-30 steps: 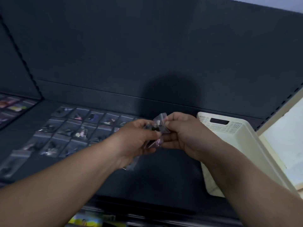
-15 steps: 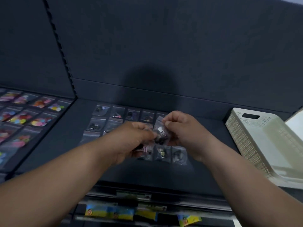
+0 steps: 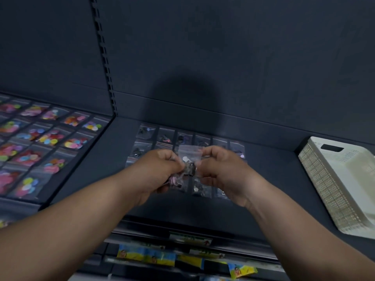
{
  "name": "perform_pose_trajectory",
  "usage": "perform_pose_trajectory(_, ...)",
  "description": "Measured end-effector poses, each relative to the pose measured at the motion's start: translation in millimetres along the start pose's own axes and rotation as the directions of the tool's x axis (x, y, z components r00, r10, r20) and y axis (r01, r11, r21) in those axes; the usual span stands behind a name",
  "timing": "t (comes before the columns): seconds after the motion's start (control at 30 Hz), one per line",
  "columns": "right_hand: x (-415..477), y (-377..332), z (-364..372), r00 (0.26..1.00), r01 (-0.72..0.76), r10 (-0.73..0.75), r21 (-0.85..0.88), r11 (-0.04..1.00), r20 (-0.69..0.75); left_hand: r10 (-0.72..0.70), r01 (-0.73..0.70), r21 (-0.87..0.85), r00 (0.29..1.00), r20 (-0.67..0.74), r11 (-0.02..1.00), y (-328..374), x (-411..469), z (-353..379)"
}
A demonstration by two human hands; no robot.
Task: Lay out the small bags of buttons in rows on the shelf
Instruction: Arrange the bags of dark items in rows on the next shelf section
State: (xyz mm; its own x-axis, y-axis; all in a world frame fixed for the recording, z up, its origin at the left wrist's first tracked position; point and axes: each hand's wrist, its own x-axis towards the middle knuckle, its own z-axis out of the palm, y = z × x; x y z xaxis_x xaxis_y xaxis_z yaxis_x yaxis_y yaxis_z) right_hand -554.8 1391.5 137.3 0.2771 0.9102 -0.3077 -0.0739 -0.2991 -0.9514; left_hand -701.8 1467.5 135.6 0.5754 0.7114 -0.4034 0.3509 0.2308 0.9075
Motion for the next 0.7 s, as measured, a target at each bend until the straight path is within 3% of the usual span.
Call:
perform_pose_trajectory(0.13,6.1,5.3,13.5,1.0,-0.009,0.009,0.034,0.999,-0.006,-0.012,0.011,0.03,1.0,0.012,0.999,-3.1,-5.3,-14.0)
perform_pose_trajectory(0.37,9.3,28.3,41.7,0.998,-0.059,0.058,-0.104,0.993,-0.012,-0.037,0.033,-0.031,0.985,-0.171,0.999,-11.1,-8.8,-55.2)
perform_pose_trajectory(0.57,8.0,42.9,66.2,0.989,-0.134,0.142,-0.173,0.976,0.03,-0.022,0.027,0.02,0.976,-0.218,0.999,-17.4,-17.7,-75.3)
perform_pose_trajectory(0.6,6.0,44.2,68.0,0.991,-0.122,0.133,-0.266,0.956,0.024,-0.023,0.029,0.021,0.975,-0.22,0.999,-18.2,-18.9,-76.0)
perform_pose_trajectory(0.63,4.0,45.0,67.6,0.996,-0.073,0.084,-0.459,0.885,0.005,-0.028,0.033,0.018,0.975,-0.219,0.999,-18.9,-19.9,-76.6)
perform_pose_trajectory(0.7,-0.4,47.7,64.3,0.99,0.092,-0.142,-0.853,0.514,0.021,-0.043,0.045,0.004,0.976,-0.213,0.999,-20.8,-21.0,-78.1)
